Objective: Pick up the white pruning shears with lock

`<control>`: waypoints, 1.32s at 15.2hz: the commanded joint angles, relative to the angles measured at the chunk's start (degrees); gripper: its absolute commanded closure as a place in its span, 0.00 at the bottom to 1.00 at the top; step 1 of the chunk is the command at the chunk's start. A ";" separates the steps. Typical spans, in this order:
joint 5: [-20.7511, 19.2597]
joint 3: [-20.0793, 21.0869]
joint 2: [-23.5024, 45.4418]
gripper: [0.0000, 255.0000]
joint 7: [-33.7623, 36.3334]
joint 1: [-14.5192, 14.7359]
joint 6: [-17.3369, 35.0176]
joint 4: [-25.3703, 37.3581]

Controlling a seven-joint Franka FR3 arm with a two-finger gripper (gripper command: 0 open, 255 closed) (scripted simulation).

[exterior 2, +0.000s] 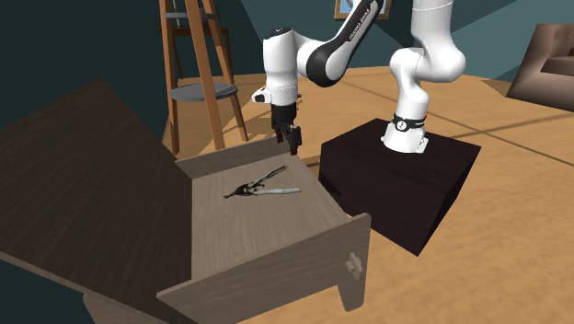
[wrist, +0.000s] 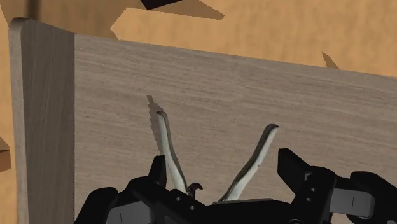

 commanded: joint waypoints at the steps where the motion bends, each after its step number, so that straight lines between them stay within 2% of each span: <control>1: 0.90 0.16 4.60 0.00 -0.82 -0.82 0.84 3.67; 9: 3.28 1.25 22.47 0.00 -2.84 -4.49 0.97 21.08; 18: 3.84 1.85 27.08 0.00 -2.92 -4.98 4.24 22.41; 19: 3.84 1.86 27.08 1.00 -2.87 -4.93 4.23 22.43; 20: 3.84 1.85 27.07 1.00 -2.89 -4.95 4.25 22.40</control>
